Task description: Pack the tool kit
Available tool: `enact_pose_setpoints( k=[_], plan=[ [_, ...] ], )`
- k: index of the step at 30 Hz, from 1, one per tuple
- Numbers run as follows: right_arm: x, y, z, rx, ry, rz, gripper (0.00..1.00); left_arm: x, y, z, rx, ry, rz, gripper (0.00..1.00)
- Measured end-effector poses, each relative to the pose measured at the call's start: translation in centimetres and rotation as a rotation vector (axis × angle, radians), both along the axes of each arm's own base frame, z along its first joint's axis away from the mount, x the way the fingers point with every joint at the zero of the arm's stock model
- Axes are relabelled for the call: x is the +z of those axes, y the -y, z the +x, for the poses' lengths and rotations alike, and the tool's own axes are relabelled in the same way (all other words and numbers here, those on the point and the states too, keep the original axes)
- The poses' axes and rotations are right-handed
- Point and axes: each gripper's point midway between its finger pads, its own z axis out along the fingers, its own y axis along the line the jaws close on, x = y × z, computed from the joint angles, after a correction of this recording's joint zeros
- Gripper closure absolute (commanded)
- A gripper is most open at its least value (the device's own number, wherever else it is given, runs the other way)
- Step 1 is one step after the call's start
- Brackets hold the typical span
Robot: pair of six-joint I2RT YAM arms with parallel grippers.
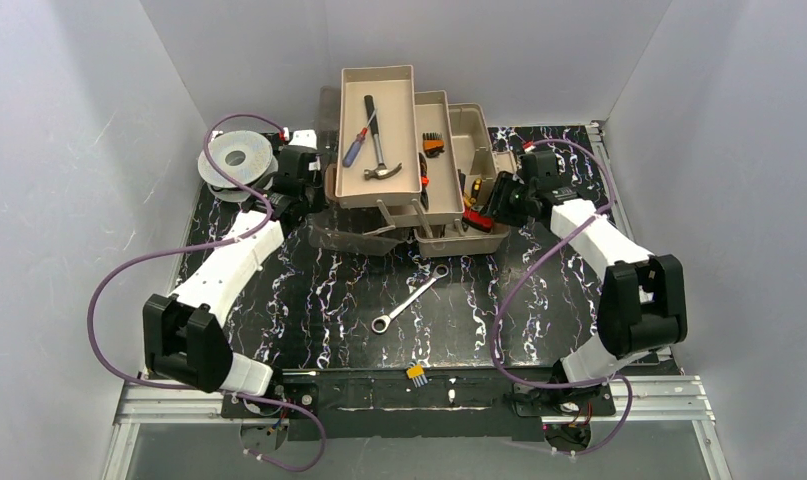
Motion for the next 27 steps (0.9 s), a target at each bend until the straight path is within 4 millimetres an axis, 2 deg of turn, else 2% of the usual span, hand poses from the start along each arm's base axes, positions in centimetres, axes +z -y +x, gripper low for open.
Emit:
enact_pose_setpoints(
  k=[5, 11, 15, 17, 23, 27],
  plan=[
    [1.3, -0.3, -1.3, 0.016, 0.044, 0.034, 0.48, 2.6, 0.1, -0.1, -0.025, 0.06, 0.105, 1.0],
    [3.0, -0.9, -1.1, 0.029, 0.101, 0.057, 0.49, 5.6, 0.6, -0.5, -0.065, 0.12, 0.26, 1.0],
    [3.3, -1.0, -1.7, 0.025, 0.132, 0.054, 0.49, 9.6, 1.9, -0.2, -0.12, 0.195, 0.377, 1.0],
    [3.8, -0.7, -2.1, 0.012, 0.153, 0.043, 0.49, 11.1, 2.4, -0.1, -0.145, 0.227, 0.411, 1.0],
    [4.3, 0.6, -1.6, -0.043, 0.174, 0.019, 0.49, 11.8, 2.4, -0.5, -0.191, 0.23, 0.544, 1.0],
    [3.8, 1.8, -0.9, -0.093, 0.144, 0.056, 0.49, 13.1, 4.5, -1.2, -0.247, 0.279, 0.623, 1.0]
  ],
)
